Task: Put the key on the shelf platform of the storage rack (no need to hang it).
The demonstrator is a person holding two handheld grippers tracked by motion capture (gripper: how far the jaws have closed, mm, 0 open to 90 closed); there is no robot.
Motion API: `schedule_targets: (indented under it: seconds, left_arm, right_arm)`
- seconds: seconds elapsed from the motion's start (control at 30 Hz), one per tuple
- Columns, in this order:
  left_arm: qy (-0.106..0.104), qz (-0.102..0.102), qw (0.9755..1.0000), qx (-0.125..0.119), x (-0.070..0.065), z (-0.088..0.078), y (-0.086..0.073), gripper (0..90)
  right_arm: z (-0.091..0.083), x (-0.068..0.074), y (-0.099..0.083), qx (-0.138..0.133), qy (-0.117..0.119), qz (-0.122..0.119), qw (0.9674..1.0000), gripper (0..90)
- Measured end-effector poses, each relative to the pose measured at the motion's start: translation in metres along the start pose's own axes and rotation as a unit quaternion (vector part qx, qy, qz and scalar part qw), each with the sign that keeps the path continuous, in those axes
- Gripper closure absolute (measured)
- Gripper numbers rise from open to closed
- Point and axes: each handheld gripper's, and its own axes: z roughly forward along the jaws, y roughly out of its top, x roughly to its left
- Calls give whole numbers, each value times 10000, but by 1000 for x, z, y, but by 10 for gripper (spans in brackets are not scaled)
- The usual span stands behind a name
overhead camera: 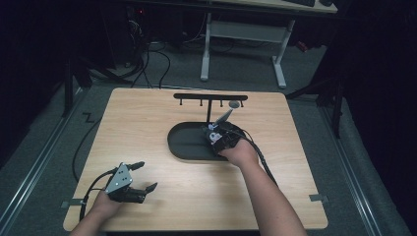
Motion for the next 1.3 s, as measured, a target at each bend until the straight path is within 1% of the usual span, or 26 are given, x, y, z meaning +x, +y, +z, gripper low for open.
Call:
schedule_targets:
  seconds: [0.1, 0.13, 0.2, 0.3, 0.43, 0.47, 0.5, 0.53, 0.57, 0.67, 0.8, 0.83, 0.87, 0.9, 0.93, 0.97, 1.0, 1.07, 1.17, 1.2, 1.27, 1.3]
  left_arm:
    - [-6, -25, 10000, -5, 1, 0, 0, 154]
    - [-3, -30, 10000, -7, 1, 0, 0, 154]
    - [-7, -31, 10000, -13, 1, 0, 0, 154]
    - [-2, -28, 10000, -5, 1, 1, 0, 154]
    - [-1, -38, 10000, -1, 1, 1, 1, 154]
    - [1, -41, 10000, 1, 1, 2, 1, 154]
    - [4, -42, 10000, 1, 1, 2, 1, 154]
    - [4, -40, 10000, 4, 1, 2, 1, 154]
    - [3, -37, 10000, 11, 1, 1, 1, 154]
    - [1, -22, 10000, 18, 1, 1, 1, 154]
    - [8, -30, 10000, 25, 1, 2, 1, 154]
    - [11, -29, 10000, 28, 1, 2, 1, 154]
    - [9, -24, 10000, 36, 1, 2, 1, 154]
    - [6, -17, 10000, 39, 1, 2, 1, 154]
    - [9, -12, 10000, 33, 1, 2, 1, 154]
    - [11, -8, 10000, 33, 1, 2, 1, 154]
    - [9, -5, 10000, 34, 1, 2, 1, 154]
    - [5, -12, 10000, 39, 1, 2, 1, 154]
    - [12, -31, 10000, 35, 1, 2, 1, 154]
    - [11, -33, 10000, 37, 1, 2, 1, 154]
    - [19, -38, 10000, 46, 1, 2, 1, 154]
    - [26, -32, 10000, 52, 1, 2, 1, 154]
  right_arm:
    - [2, 3, -2, 32, -12, -67, 10000, 465]
    - [3, 5, -2, 24, -28, -6, 10000, 466]
    - [4, 3, -2, -16, 39, 5, 10000, 466]
    - [7, 2, -2, 31, -2, 68, 10000, 462]
    - [8, 0, -2, -19, -5, 137, 9999, 444]
    - [8, -1, -2, -64, 12, 92, 9999, 420]
    - [7, 0, -2, -95, 36, 165, 9998, 383]
    - [6, -1, -1, -137, 27, 175, 9998, 349]
    - [5, -2, -1, -188, 57, 219, 9996, 329]
    - [1, -3, -2, -296, 2, 255, 9992, 281]
    - [-5, -3, -3, -383, 26, 328, 9987, 272]
    - [-7, -5, -3, -430, -20, 202, 9989, 272]
    - [-9, -5, -4, -438, -3, 218, 9988, 272]
    - [-10, -5, -4, -445, 55, 306, 9985, 272]
    - [-11, -5, -4, -459, 50, 238, 9986, 273]
    - [-12, -5, -5, -445, 51, 277, 9986, 274]
    - [-13, -5, -5, -464, 51, 248, 9986, 277]
    - [-15, -4, -6, -501, 76, 296, 9983, 281]
    - [-18, -3, -7, -559, 63, 268, 9981, 287]
    - [-20, -2, -8, -558, 84, 293, 9980, 298]
    - [-21, -3, -11, -605, 109, 226, 9979, 321]
    - [-22, -3, -12, -580, 130, 219, 9980, 324]
